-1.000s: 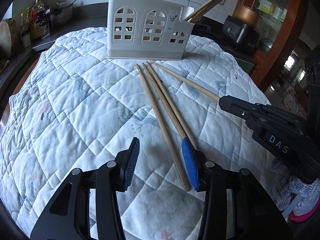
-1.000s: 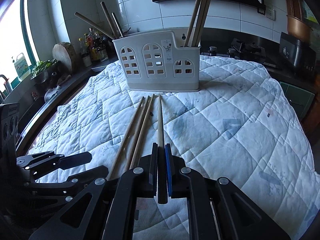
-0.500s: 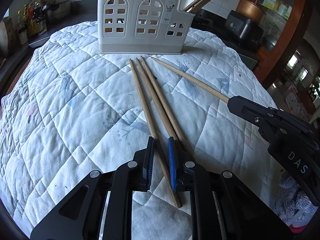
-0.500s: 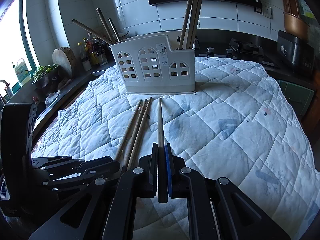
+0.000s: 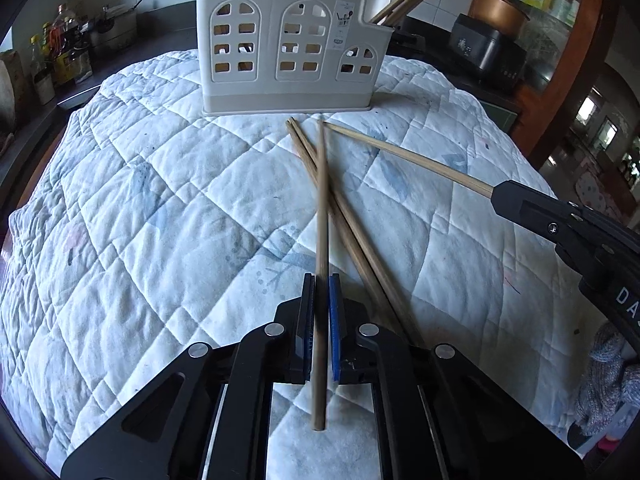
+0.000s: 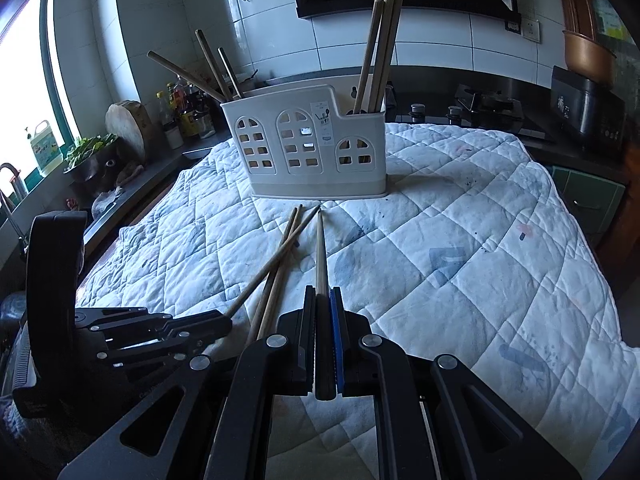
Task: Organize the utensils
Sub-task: 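Lift the chopsticks toward the white holder with both tools, then lower the chopsticks into the holder and open both tools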
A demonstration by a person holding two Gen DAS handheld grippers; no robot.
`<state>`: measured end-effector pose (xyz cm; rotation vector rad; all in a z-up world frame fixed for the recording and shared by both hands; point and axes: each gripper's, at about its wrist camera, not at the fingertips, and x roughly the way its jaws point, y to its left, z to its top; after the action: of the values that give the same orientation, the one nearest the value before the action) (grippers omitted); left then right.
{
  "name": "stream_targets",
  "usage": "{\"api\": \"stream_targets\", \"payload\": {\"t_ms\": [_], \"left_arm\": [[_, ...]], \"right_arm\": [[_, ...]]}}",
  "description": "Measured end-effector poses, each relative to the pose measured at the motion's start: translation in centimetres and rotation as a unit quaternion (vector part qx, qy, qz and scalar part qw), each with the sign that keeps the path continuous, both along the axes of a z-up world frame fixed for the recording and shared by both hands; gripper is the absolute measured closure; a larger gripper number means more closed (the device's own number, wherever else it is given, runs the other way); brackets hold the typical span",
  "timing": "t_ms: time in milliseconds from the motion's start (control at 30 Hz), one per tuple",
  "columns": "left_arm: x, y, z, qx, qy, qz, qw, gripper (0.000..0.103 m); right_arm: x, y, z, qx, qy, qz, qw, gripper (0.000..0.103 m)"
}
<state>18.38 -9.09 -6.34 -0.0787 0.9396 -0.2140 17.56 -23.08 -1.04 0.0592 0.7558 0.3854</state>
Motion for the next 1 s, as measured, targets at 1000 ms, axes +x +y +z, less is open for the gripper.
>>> {"api": "stream_targets", "payload": {"t_ms": [1000], "left_arm": [[1.5,5.0,13.5,-0.029,-0.134,-0.051,0.9892,0.098]], "right_arm": [[3.9,0.8,14.4,-0.038,-0.082,0.021,0.996,0.096]]}}
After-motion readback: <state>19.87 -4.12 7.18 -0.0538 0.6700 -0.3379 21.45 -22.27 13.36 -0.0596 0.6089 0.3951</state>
